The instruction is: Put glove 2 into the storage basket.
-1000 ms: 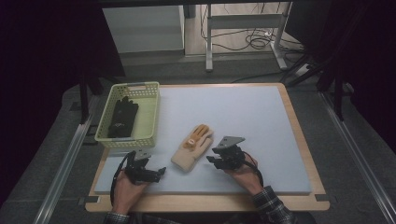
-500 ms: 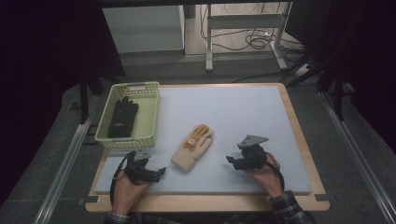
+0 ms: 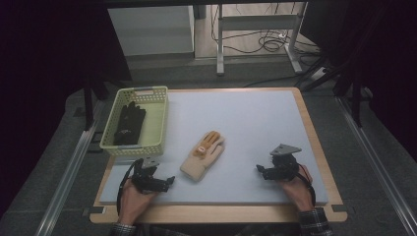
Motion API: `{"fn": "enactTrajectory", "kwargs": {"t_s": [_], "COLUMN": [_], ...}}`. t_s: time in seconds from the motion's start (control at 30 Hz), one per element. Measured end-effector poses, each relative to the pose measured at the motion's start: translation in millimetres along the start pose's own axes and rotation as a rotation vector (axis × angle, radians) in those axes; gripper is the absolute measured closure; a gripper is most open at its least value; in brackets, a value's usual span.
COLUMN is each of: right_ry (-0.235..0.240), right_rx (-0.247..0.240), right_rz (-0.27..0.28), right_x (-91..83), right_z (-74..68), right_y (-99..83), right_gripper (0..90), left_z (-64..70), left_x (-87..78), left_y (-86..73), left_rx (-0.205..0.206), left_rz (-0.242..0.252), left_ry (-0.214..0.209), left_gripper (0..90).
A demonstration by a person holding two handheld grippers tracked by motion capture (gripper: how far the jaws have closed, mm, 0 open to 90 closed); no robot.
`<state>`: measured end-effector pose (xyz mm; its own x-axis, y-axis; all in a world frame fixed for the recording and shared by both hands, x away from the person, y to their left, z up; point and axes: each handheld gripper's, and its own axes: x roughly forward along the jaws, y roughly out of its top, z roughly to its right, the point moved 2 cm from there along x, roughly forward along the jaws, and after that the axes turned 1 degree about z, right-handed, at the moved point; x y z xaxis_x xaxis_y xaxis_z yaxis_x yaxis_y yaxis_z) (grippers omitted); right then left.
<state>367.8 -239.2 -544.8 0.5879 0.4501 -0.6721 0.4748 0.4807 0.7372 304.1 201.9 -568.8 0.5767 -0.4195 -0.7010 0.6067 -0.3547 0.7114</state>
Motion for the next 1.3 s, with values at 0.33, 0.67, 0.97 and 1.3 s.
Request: {"fn": "enactTrajectory", "kwargs": {"t_s": [0.33,0.67,0.97,1.3], "right_ry": [0.006,0.005,0.004,0.002], "right_rx": [0.020,0.016,0.014,0.012], "right_rz": [-0.005,-0.003,-0.003,-0.001], "right_x": [1.1,1.0,1.0,0.9], "right_z": [1.4,1.3,1.2,1.0], "right_y": [-0.6,-0.8,-0.9,-1.0], "right_gripper": [15.0,15.0,15.0,15.0], "left_z": [1.1,9.4,18.7,32.7], "left_x": [-2.6,-13.6,-14.1,-6.7], "left_y": [2.9,12.4,28.4,51.1], "left_rx": [-0.026,0.007,0.015,0.053], "left_rz": [-0.006,0.010,0.015,0.002], "left_ry": [-0.033,-0.079,-0.140,-0.157], "left_gripper": [1.5,0.4,0.0,0.0]}}
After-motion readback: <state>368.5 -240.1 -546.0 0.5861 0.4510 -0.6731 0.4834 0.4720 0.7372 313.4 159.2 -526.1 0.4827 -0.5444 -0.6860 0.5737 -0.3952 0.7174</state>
